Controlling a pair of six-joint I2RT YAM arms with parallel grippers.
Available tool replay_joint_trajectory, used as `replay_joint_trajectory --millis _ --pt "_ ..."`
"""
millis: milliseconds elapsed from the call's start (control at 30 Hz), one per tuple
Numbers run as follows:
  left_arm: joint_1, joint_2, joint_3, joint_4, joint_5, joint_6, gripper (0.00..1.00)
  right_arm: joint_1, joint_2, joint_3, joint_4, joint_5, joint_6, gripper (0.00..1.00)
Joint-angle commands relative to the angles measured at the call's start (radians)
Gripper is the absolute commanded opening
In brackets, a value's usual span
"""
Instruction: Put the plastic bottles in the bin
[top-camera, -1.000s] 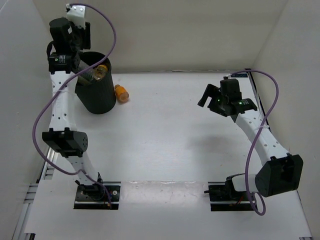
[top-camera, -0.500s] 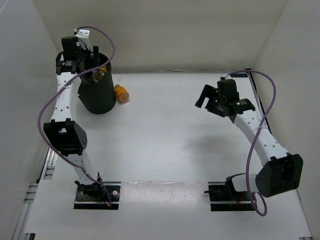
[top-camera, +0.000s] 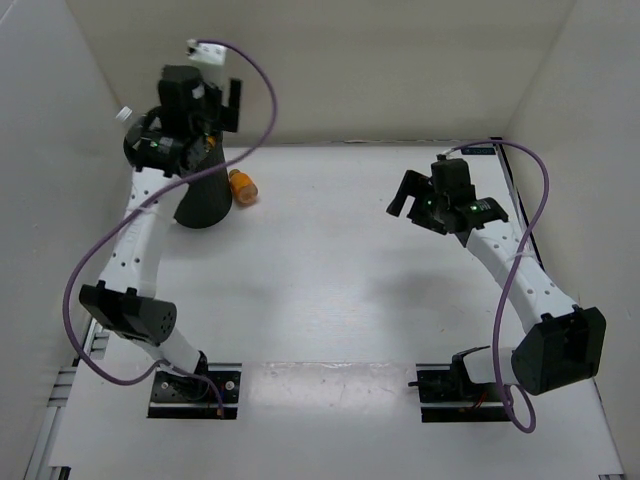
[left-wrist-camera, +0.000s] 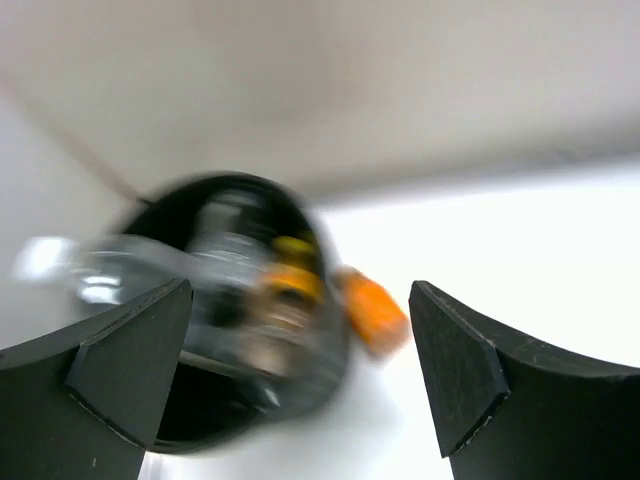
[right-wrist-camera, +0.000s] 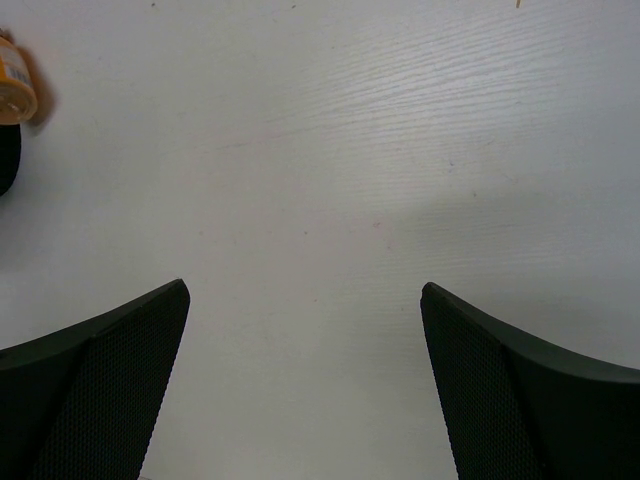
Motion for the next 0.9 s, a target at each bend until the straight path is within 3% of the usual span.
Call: replay_joint_trajectory --millis 0,300,667,867 --pt "-0.124 -0.028 -0.147 -0.034 -0.002 0.023 1.0 0.003 0.006 -0.005 0.034 -0.006 0.013 1.0" --pt "-0.067 0.207 -0.227 -0.054 0.036 -0.428 1.0 0.003 -0.003 -0.027 0.034 -0.015 0.013 1.0" --pt "-0.08 0.44 -0.144 -0.054 0.099 -0.597 1.0 0.013 0.017 -0.056 0.034 -0.015 0.022 1.0" --pt "-0.049 0.552 -0.066 -0.054 -0.02 -0.606 1.0 0.013 0.058 -0.045 0.034 -0.015 0.001 1.0"
